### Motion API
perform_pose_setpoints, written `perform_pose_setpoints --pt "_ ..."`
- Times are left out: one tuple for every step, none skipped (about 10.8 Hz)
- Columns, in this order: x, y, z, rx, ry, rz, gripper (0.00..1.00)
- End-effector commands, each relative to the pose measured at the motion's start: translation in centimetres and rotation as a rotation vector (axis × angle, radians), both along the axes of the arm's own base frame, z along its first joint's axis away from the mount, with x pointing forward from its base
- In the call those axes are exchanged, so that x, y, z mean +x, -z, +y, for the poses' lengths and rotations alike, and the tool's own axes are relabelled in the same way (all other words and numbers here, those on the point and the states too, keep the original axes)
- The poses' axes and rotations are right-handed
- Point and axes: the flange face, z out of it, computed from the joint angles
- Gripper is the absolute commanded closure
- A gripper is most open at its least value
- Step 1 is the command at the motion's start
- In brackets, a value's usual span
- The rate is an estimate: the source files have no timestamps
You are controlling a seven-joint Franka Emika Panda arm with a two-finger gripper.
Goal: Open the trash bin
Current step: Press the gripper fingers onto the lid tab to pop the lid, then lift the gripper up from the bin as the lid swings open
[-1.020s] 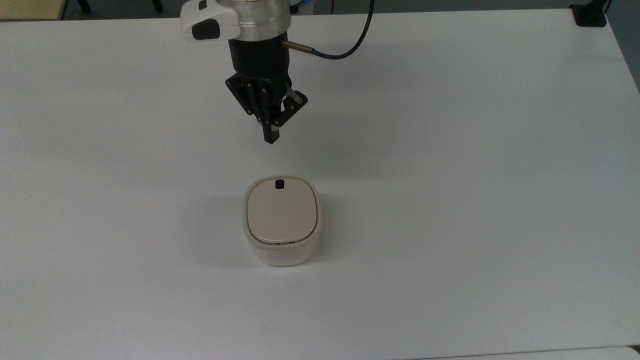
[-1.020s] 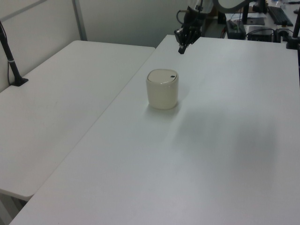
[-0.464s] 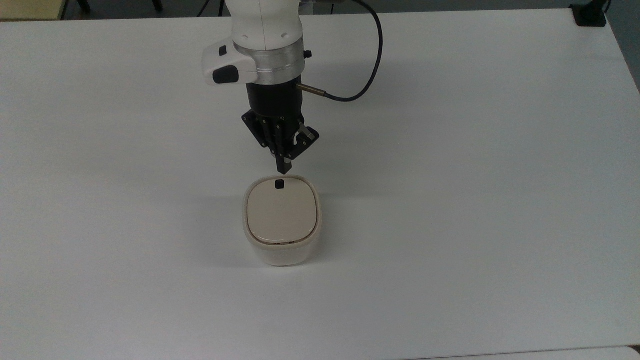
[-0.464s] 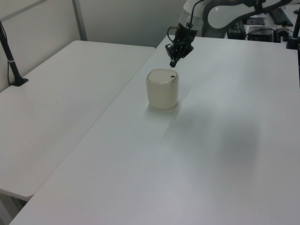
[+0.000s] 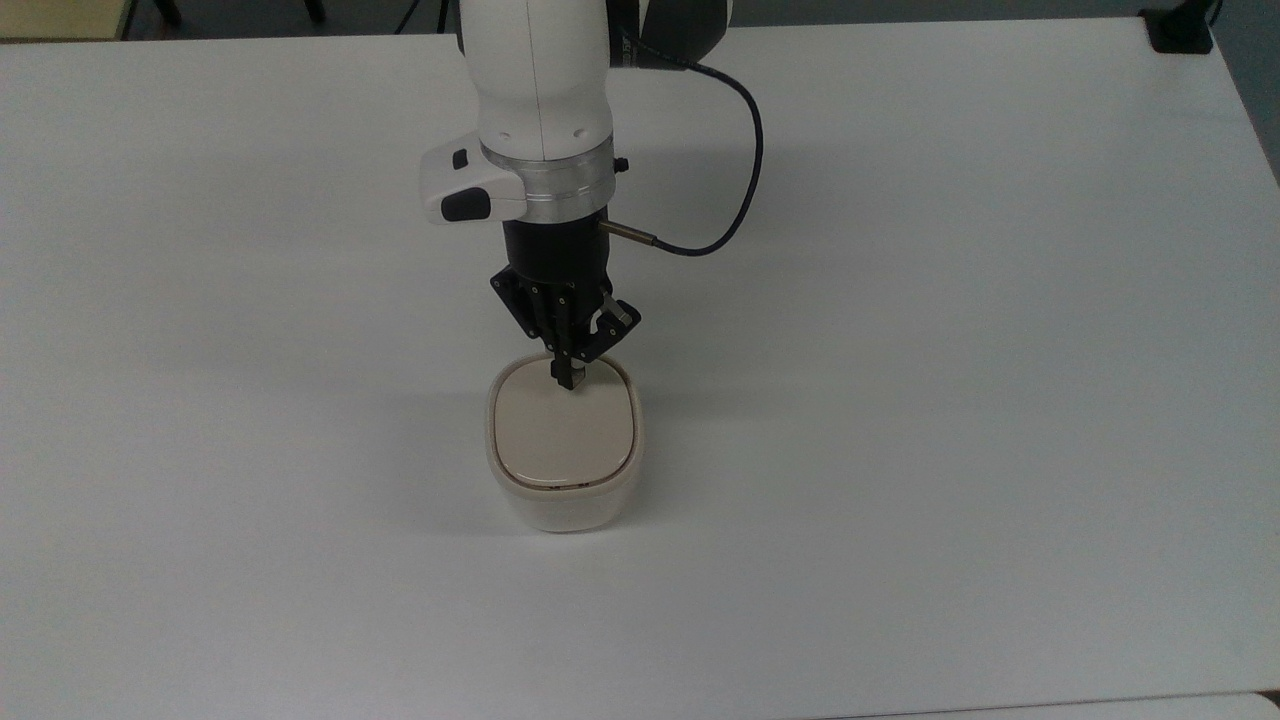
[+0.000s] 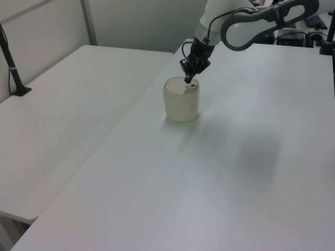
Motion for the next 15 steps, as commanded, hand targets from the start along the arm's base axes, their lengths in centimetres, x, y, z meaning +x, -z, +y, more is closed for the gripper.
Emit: perform_pose_setpoints --pt "0.2 1.5 0.0 -0.043 -0.001 -0.001 1.00" --pt "0.2 2.0 0.1 -0.055 -0.009 0.005 1.00" --pt "0.3 2.7 0.1 -0.075 -0.019 0.013 1.00" --pt "0.4 3.4 0.2 -0.083 -0.024 0.020 1.00" --pt "0.5 3.2 0.0 -0.079 -0.018 0.016 1.00" --pt "0.4 2.0 -0.7 -0.063 0.003 0.007 1.00" --pt "0.1 -0.5 -1.4 -0.051 0.017 -0.020 1.00" --pt "-0.7 -2.6 -1.8 -0.034 0.045 -0.017 1.00" --pt "-1.7 -4.4 -2.6 -0.036 0.063 0.026 1.00" --pt "-2.8 -6.5 -3.2 -0.036 0.073 0.046 1.00" --pt "-3.8 -7.8 -3.3 -0.040 0.075 0.071 1.00" --pt "-4.7 -9.3 -3.4 -0.044 0.074 0.087 0.99" --pt "-5.7 -10.5 -3.5 -0.053 0.067 0.105 0.99" --pt "-6.6 -11.4 -3.7 -0.055 0.066 0.130 0.99" --pt "-7.3 -12.1 -3.7 -0.061 0.054 0.144 0.98"
